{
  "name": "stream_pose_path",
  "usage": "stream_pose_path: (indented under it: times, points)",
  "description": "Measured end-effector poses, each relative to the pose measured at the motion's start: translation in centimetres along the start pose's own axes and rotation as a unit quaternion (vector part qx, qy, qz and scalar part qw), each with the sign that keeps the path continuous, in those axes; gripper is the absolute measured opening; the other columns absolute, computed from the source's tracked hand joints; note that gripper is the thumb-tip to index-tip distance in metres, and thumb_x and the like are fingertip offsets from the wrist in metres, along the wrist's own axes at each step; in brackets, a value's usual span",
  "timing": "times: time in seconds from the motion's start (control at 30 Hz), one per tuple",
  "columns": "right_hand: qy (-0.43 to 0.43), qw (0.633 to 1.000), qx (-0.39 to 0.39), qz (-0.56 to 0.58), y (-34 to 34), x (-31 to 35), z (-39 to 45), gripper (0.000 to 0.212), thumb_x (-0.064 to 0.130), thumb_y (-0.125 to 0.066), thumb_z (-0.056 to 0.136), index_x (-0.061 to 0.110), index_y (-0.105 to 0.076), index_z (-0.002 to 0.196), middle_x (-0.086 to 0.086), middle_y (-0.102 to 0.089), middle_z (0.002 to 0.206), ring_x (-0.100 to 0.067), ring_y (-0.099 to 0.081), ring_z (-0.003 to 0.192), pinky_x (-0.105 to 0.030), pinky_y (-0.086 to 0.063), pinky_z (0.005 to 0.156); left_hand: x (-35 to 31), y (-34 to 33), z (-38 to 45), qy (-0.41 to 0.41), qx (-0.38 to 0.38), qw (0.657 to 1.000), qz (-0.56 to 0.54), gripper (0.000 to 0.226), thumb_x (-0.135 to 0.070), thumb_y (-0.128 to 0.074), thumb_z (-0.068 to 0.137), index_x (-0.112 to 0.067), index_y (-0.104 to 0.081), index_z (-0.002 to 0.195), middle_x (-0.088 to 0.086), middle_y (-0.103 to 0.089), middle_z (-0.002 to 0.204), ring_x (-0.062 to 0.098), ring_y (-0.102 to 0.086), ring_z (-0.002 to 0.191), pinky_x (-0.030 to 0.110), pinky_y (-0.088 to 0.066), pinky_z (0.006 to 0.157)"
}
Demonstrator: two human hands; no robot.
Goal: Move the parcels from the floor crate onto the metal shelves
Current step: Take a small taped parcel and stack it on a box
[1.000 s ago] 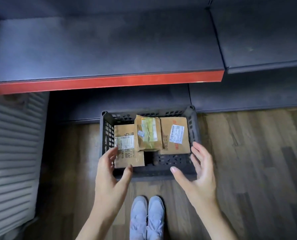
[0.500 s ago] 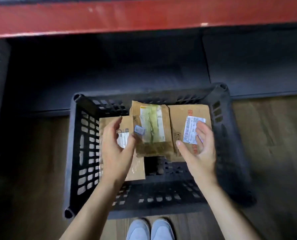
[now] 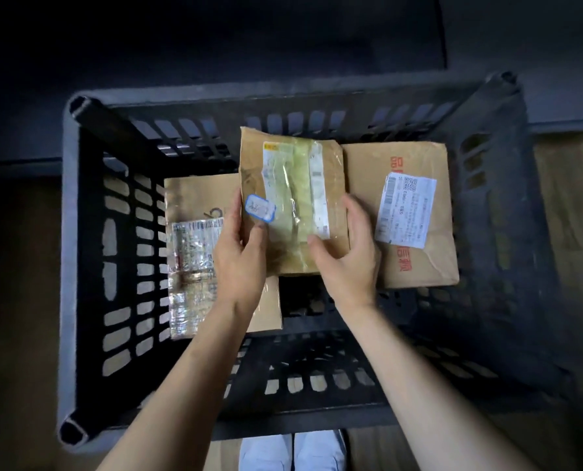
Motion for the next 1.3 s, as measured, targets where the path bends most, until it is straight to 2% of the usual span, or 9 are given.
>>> stream_pose_path:
  times: [0.1,0.17,0.27,0.4,0.57,0.67,0.9,1.17,1.3]
  points:
    - [-0.019,0.999,-0.002,0.031,0.5,2.1,-0.8,0.069,-0.001,-0.073,0.072,0.035,-0.044,0.123,0.014,-0.050,0.129,-0.009,-0.047,0.126,-0.037,-0.035,0.110,-1.9,0.8,-1.5,0.011,0.014,1.000,0.022,0.058,-0.026,-0.047,0.080,-0.047,-0.038,0.134,-0.008,-0.058,0.131,0.017,-0.055,0.118,0.048,-0.045,0.100]
    - [-0.023,0.998,-0.008,0.063,1.3,4.7,-1.6,0.071,-0.007,-0.070,0.073,0.044,-0.043,0.116,0.023,-0.048,0.127,-0.003,-0.045,0.125,-0.033,-0.034,0.110,-4.3,1.3,-3.0,0.004,0.028,0.999,0.029,0.058,-0.029,-0.046,0.081,-0.051,-0.036,0.133,-0.005,-0.056,0.133,0.022,-0.054,0.120,0.050,-0.044,0.100]
    - [-0.020,0.990,-0.034,0.133,3.8,10.7,-3.7,0.071,-0.014,-0.064,0.076,0.038,-0.045,0.120,0.016,-0.050,0.131,0.000,-0.046,0.125,-0.025,-0.035,0.108,-10.0,2.6,-6.7,-0.025,0.031,0.999,0.018,0.056,-0.028,-0.045,0.082,-0.058,-0.037,0.129,-0.008,-0.052,0.137,0.025,-0.047,0.127,0.053,-0.039,0.104]
    - [0.014,0.983,-0.037,0.179,7.7,21.0,-7.7,0.068,-0.019,-0.059,0.079,0.031,-0.049,0.124,-0.001,-0.052,0.137,-0.013,-0.047,0.129,-0.031,-0.035,0.109,-19.4,5.2,-13.2,-0.051,0.017,0.999,0.000,0.056,-0.027,-0.047,0.081,-0.073,-0.039,0.112,-0.028,-0.047,0.136,0.005,-0.045,0.128,0.044,-0.035,0.109]
    - [0.122,0.976,-0.032,0.179,12.7,37.0,-10.3,0.068,-0.028,-0.049,0.078,0.023,-0.047,0.123,0.003,-0.051,0.132,-0.009,-0.048,0.127,-0.018,-0.040,0.101,-33.3,8.0,-20.8,-0.111,0.009,0.992,-0.059,0.057,-0.020,-0.047,0.083,-0.058,-0.044,0.125,-0.010,-0.054,0.136,0.023,-0.044,0.130,0.053,-0.034,0.108]
    - [0.167,0.962,-0.030,0.214,15.5,47.2,-12.1,0.068,-0.029,-0.049,0.078,0.024,-0.048,0.121,0.005,-0.053,0.131,-0.006,-0.051,0.124,-0.019,-0.042,0.099,-42.4,9.8,-25.1,-0.167,0.011,0.981,-0.101,0.058,-0.018,-0.047,0.081,-0.060,-0.046,0.122,-0.015,-0.056,0.132,0.011,-0.050,0.125,0.045,-0.037,0.107]
    - [0.335,0.905,-0.051,0.256,23.0,67.0,-20.4,0.072,-0.027,-0.057,0.073,0.024,-0.057,0.124,0.008,-0.060,0.129,-0.013,-0.055,0.120,-0.019,-0.047,0.093,-59.8,14.6,-37.6,-0.316,0.007,0.933,-0.171,0.060,-0.013,-0.050,0.075,-0.058,-0.054,0.115,-0.013,-0.064,0.123,0.013,-0.057,0.117,0.028,-0.046,0.097]
    - [0.453,0.841,-0.037,0.294,29.2,84.4,-26.5,0.051,-0.011,-0.056,0.081,0.023,-0.053,0.119,0.007,-0.061,0.124,-0.008,-0.049,0.126,-0.020,-0.041,0.100,-75.5,18.7,-49.1,-0.426,0.055,0.862,-0.267,0.064,0.004,-0.051,0.088,-0.056,-0.059,0.111,-0.001,-0.061,0.123,0.016,-0.049,0.103,0.065,-0.031,0.104]
    - [0.490,0.819,-0.033,0.295,30.2,88.1,-29.2,0.048,-0.004,-0.055,0.079,0.021,-0.053,0.120,0.005,-0.056,0.129,-0.009,-0.048,0.127,-0.025,-0.040,0.104,-78.6,20.4,-52.4,-0.462,0.074,0.831,-0.301,0.063,0.011,-0.043,0.090,-0.045,-0.061,0.111,0.010,-0.057,0.130,0.020,-0.048,0.104,0.068,-0.028,0.104]
Point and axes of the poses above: each hand's wrist, its own z-axis towards the middle knuckle, its own y-axis out of the back of the hand, x = y × z, the point moved 7 cm from there along z, towards the middle knuckle
